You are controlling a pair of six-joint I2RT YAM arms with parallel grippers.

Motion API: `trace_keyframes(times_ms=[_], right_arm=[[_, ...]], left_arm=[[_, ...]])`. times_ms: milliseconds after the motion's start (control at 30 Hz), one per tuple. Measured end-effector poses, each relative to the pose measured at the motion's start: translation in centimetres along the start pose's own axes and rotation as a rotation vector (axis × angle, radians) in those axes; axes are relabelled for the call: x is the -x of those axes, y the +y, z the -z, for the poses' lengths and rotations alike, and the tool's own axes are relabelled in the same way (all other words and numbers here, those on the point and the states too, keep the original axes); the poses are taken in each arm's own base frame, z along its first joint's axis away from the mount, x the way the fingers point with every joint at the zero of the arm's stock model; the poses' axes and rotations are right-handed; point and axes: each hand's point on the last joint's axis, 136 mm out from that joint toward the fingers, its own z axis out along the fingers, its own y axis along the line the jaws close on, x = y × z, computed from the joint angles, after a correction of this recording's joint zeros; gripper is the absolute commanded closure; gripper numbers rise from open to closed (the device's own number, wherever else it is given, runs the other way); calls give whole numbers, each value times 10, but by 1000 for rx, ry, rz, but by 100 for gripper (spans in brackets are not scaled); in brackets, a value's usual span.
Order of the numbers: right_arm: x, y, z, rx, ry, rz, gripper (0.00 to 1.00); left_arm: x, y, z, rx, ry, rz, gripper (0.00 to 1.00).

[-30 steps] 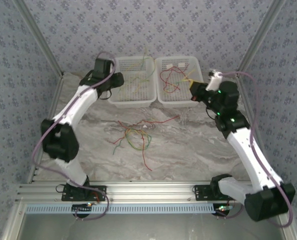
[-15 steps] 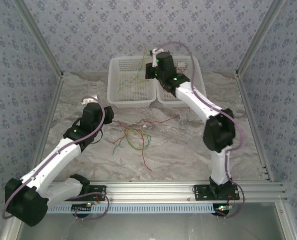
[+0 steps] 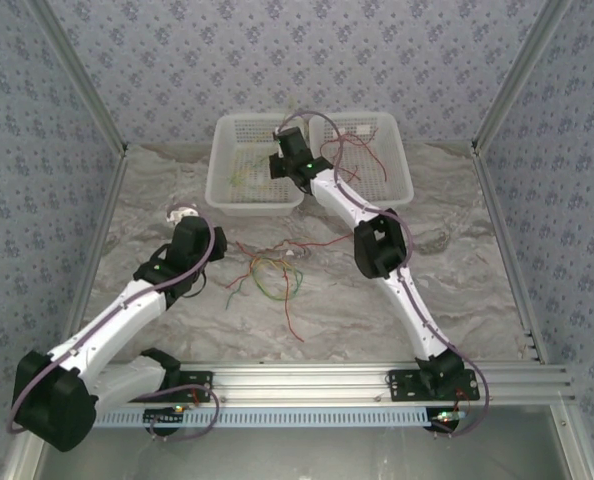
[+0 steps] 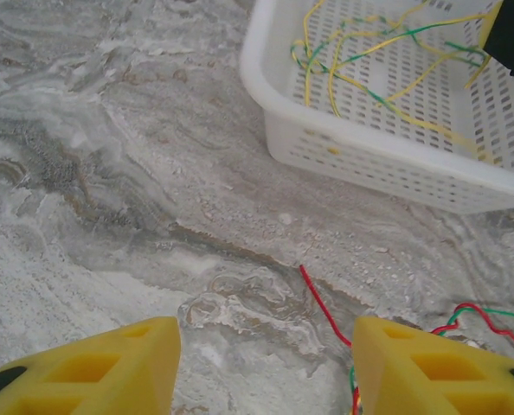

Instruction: Untangle the cables

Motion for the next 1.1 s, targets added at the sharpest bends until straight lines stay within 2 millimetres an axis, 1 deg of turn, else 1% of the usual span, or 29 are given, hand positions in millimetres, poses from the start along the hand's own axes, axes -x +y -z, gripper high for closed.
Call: trace_keyframes(times_ms=[33, 67, 133, 167, 267, 367, 467, 533, 600, 633, 667, 733, 767, 800, 833, 867, 900, 933, 967, 1000, 1033, 1067, 1100], right_arm=[[1, 0, 0, -1, -3, -2, 97], [2, -1, 1, -3, -4, -2, 91], [5, 0, 2, 0, -7, -5, 75], [5, 1, 2, 2, -6, -6, 71], [2, 3, 4, 9, 10, 7, 63], [4, 7, 11, 24, 24, 22, 57], [21, 10, 30, 36, 19, 30, 52], [41, 16, 52, 59, -1, 33, 51], [65, 22, 79, 85, -32, 31, 49], [79, 26, 97, 104, -55, 30, 47], [88, 30, 112, 119, -67, 29, 46], [107, 37, 152, 159, -105, 27, 45], [113, 39, 168, 175, -121, 25, 45], [118, 41, 187, 192, -139, 22, 47], [119, 42, 206, 204, -152, 19, 51], [119, 43, 221, 217, -172, 18, 56], [114, 41, 239, 227, -189, 11, 61], [105, 40, 254, 234, -198, 4, 67], [95, 38, 265, 238, -203, 0, 72], [83, 35, 276, 241, -217, -6, 76], [66, 31, 286, 242, -220, -15, 77], [48, 26, 292, 239, -215, -22, 77], [27, 21, 296, 235, -205, -25, 74]], left_arm=[[-2, 0, -2, 5, 5, -3, 45], [-2, 0, -4, 9, 8, -5, 45], [-4, 1, -7, 14, 14, -9, 45], [-5, 1, -8, 18, 14, -10, 45], [-6, 0, -12, 23, 17, -13, 45], [-8, 0, -15, 28, 24, -19, 44], [-10, 1, -18, 36, 35, -24, 44], [-9, 0, -18, 34, 34, -24, 43], [-7, -3, -17, 26, 32, -25, 45], [-7, -4, -17, 18, 32, -28, 41], [-7, -6, -17, 9, 32, -35, 40], [-8, -11, -21, -9, 41, -35, 46], [-10, -13, -24, -15, 51, -39, 47], [-14, -16, -30, -19, 68, -51, 47], [-18, -19, -37, -21, 87, -62, 50], [-23, -21, -43, -21, 107, -72, 51], [-28, -23, -52, -18, 133, -81, 52], [-33, -24, -61, -16, 159, -89, 52], [-35, -26, -68, -15, 174, -92, 52], [-37, -26, -78, -11, 193, -89, 52], [-38, -27, -87, -7, 207, -87, 52], [-36, -29, -95, -4, 215, -84, 52], [-32, -31, -104, -2, 218, -80, 52]])
